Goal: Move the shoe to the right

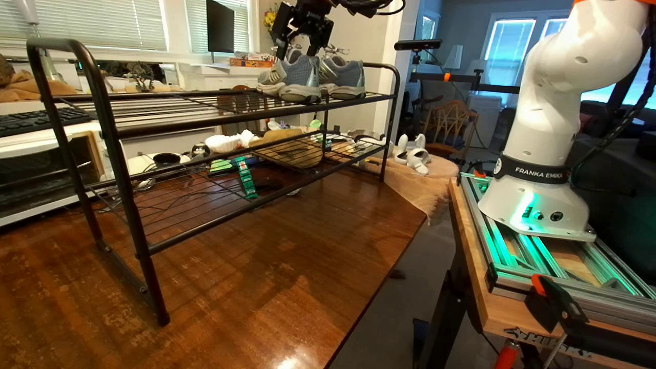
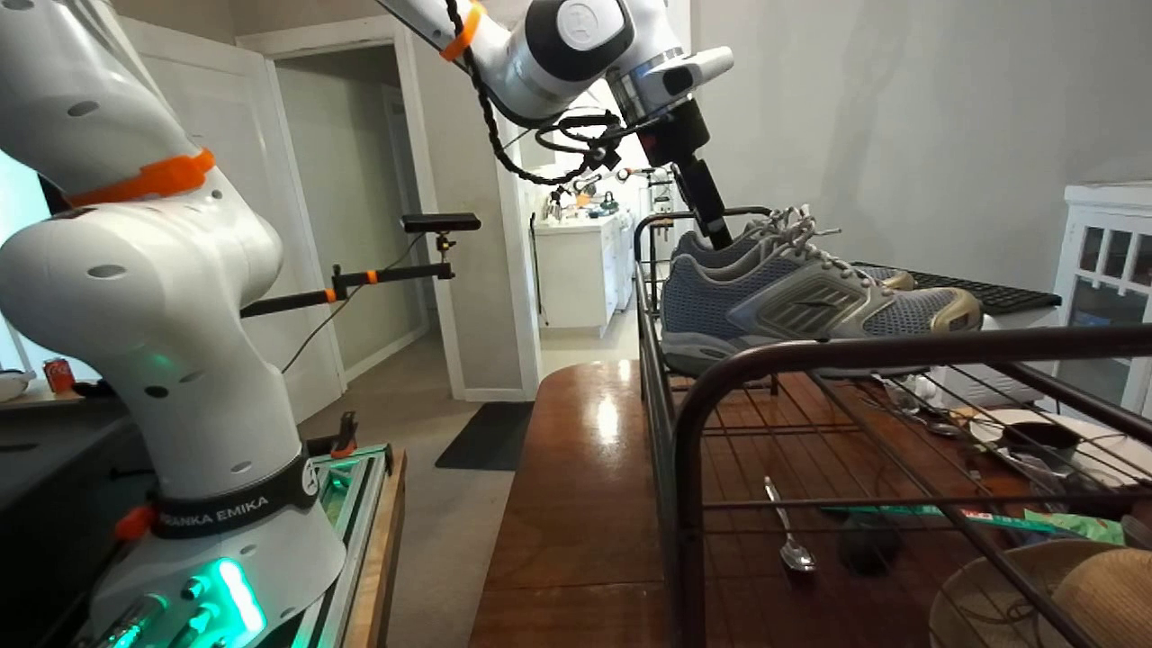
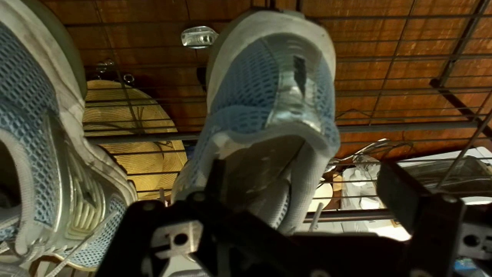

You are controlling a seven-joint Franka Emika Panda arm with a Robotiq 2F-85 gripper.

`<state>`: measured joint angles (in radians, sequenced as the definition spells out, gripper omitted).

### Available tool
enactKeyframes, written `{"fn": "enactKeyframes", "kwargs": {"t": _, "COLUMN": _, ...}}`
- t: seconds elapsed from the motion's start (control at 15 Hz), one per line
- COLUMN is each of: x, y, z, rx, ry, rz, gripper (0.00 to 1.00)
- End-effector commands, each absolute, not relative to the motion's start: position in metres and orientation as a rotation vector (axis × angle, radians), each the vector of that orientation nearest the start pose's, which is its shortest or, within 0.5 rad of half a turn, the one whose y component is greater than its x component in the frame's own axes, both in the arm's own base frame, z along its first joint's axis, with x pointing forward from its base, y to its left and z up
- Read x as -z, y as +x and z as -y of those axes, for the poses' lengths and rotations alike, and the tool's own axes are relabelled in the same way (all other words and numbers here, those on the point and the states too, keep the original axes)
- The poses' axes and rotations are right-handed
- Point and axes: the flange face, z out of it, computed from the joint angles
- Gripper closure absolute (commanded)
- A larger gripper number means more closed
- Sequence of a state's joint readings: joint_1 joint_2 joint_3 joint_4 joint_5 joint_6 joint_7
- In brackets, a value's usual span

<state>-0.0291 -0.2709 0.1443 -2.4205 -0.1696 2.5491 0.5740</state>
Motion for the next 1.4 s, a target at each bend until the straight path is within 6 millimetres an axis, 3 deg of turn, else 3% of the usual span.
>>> {"fn": "enactKeyframes", "kwargs": {"t": 0.0, "x": -0.444, "y": 0.477, "z": -0.061, "rx": 0.692, "ry": -3.062, "rz": -0.504, "gripper": 0.0}}
{"fn": "enactKeyframes", "kwargs": {"t": 0.27, "x": -0.449, "y": 0.475, "z": -0.061, "rx": 0.704, "ry": -3.086, "rz": -0.497, "gripper": 0.0}}
{"fn": "enactKeyframes", "kwargs": {"t": 0.67, "x": -0.469, "y": 0.472, "z": -0.037, "rx": 0.755, "ry": -3.103, "rz": -0.597, "gripper": 0.0}}
{"fn": "enactKeyframes", "kwargs": {"t": 1.33, "x": -0.438, "y": 0.466, "z": -0.044, "rx": 0.671, "ry": -3.178, "rz": -0.617, "gripper": 0.0}}
